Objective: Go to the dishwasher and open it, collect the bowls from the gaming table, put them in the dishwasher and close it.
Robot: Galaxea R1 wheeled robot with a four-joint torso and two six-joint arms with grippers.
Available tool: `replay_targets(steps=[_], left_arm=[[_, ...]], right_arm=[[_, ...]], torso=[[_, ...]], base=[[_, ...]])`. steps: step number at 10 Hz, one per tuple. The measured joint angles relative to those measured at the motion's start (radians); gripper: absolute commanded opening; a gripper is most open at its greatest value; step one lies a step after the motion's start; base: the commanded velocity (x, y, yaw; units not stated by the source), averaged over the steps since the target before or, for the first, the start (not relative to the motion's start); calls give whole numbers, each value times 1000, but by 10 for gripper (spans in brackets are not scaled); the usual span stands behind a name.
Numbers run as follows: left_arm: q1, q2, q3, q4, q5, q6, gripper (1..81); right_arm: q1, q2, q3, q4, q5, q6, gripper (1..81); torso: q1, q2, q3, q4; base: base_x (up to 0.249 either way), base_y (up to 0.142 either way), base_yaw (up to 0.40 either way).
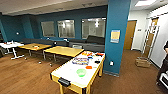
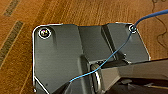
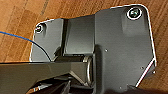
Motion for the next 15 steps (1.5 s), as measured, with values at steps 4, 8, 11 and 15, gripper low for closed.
replay_targets(steps=[4, 8, 11, 15], left_arm=[[-2, 0, 0, 0, -1, 0, 811], [-3, -3, 1, 0, -1, 0, 811], [1, -1, 3, 0, 0, 0, 811], [1, 0, 3, 0, -1, 0, 811]], right_arm=[[4, 3, 0, 0, 2, 0, 811], [0, 0, -1, 0, -1, 0, 811], [-2, 1, -1, 0, -1, 0, 811], [0, 3, -1, 0, -1, 0, 811]], torso=[[1, 0, 0, 0], [0, 0, 0, 0], [0, 0, 0, 0], [0, 0, 0, 0]], base=[[174, 129, 0], [164, 125, 0], [164, 124, 0], [155, 117, 0]])
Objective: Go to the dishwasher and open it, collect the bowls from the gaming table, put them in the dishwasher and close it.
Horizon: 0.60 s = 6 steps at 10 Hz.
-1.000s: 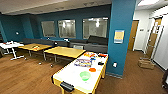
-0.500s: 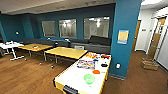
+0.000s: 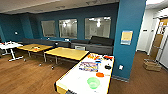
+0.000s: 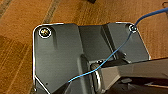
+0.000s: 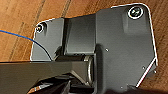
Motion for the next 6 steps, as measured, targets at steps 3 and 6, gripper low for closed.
replay_targets(steps=[3, 6], left_arm=[[0, -1, 1, 0, -1, 0, 811], [0, 5, 6, 0, -1, 0, 811]], right_arm=[[0, 1, 0, 0, 0, 0, 811], [0, -11, -3, 0, 0, 0, 811]], torso=[[0, 0, 0, 0], [0, 0, 0, 0]], base=[[123, 146, 0], [27, 184, 0]])
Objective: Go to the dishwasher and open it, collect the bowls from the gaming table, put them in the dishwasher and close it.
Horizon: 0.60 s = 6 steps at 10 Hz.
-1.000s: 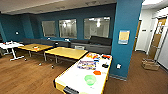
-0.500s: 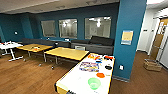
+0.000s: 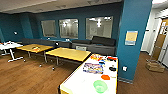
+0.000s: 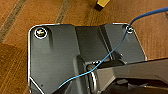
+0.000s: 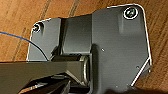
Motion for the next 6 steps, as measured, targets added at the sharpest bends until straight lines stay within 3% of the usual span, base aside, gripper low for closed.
replay_targets(steps=[3, 6], left_arm=[[-3, -8, -5, 0, -1, 0, 811], [0, -8, -5, 0, 0, 0, 811]], right_arm=[[-3, 11, 4, 0, 3, 0, 811], [-5, 11, 4, 0, 0, 0, 811]], torso=[[0, 0, 0, 0], [0, 0, 0, 0]], base=[[0, 189, 0], [0, 146, 0]])
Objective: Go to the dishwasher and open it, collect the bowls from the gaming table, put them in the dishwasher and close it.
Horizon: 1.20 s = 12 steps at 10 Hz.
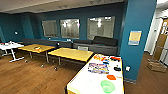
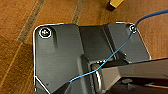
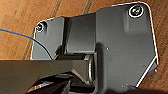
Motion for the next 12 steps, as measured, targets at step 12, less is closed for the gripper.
replay_targets(steps=[12], left_arm=[[0, -1, 0, 0, -4, 0, 811]], right_arm=[[1, 1, -5, 0, 2, 0, 811]], torso=[[-1, 0, 0, 0]], base=[[52, 12, 0]])
